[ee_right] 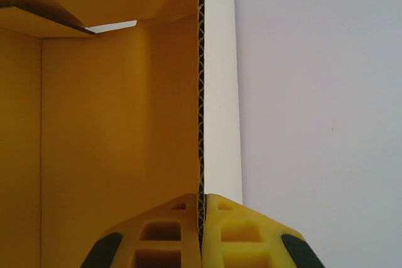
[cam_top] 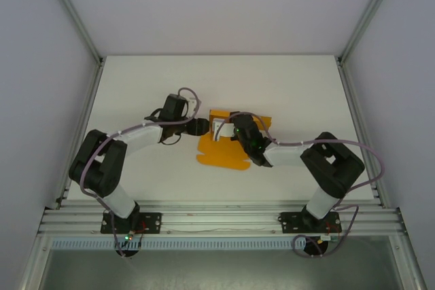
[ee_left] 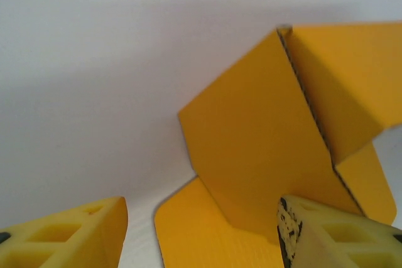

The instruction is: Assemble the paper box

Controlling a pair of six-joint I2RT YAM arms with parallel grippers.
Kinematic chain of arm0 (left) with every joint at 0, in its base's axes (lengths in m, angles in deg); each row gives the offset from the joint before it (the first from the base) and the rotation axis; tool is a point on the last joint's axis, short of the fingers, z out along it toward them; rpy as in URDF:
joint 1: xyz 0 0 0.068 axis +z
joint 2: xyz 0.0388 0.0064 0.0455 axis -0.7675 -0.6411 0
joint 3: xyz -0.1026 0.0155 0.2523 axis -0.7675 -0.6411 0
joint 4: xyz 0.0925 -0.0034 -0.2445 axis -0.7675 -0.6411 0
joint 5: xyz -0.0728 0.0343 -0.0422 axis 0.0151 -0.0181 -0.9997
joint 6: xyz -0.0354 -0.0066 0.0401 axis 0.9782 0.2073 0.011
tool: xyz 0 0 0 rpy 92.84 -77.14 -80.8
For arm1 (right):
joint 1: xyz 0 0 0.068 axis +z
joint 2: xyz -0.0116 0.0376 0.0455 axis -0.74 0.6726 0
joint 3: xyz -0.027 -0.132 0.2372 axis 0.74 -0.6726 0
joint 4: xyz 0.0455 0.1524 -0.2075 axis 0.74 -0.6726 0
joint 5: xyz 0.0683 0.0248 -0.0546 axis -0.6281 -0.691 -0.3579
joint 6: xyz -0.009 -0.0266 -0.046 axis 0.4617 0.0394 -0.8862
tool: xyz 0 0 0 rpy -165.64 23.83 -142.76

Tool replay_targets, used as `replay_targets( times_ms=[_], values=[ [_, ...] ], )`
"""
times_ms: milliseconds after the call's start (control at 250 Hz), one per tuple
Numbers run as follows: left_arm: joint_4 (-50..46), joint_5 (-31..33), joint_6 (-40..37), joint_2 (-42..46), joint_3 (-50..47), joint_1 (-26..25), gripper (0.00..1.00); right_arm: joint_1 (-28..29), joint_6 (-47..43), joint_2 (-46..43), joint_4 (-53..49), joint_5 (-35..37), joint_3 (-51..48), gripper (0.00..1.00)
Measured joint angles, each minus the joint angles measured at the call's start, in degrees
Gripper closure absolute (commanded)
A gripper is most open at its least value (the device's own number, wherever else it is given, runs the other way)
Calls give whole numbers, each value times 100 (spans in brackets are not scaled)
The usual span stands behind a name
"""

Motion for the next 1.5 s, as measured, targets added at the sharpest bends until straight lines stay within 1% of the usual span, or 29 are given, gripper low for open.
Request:
replay_targets(
  times_ms=[92, 204, 388, 432, 628, 963, 1183, 1231, 1339, 1499],
  values=[
    [238, 0, -2, 153, -367, -50, 36, 0, -127, 0, 31, -15, -4, 100],
    [494, 20, -24, 374, -828, -81, 36, 31, -326, 13, 310, -15, -46, 100],
    [828, 168, -144, 407, -1099, -109, 38, 76, -509, 20, 428, -90, -173, 100],
    [896, 179, -155, 404, -1117, -120, 39, 76, -505, -4, 407, -109, -197, 100],
    [1239, 153, -243, 286, -1115, -155, 38, 133, -544, -20, 431, -105, -264, 100],
    [2153, 120, -348, -166, -1097, -155, 38, 177, -411, 24, 581, 9, -345, 100],
    [2863, -247, -457, -640, -970, -155, 38, 173, -400, 195, 586, 85, -199, 100],
    [2997, -343, -476, -741, -931, -153, 39, 170, -400, 247, 621, 129, -164, 100],
    [3167, -409, -487, -796, -931, -140, 48, 118, -396, 304, 667, 157, -122, 100],
    [3353, -352, -496, -577, -1272, -140, 49, 42, -348, 190, 542, 13, -129, 100]
  ],
)
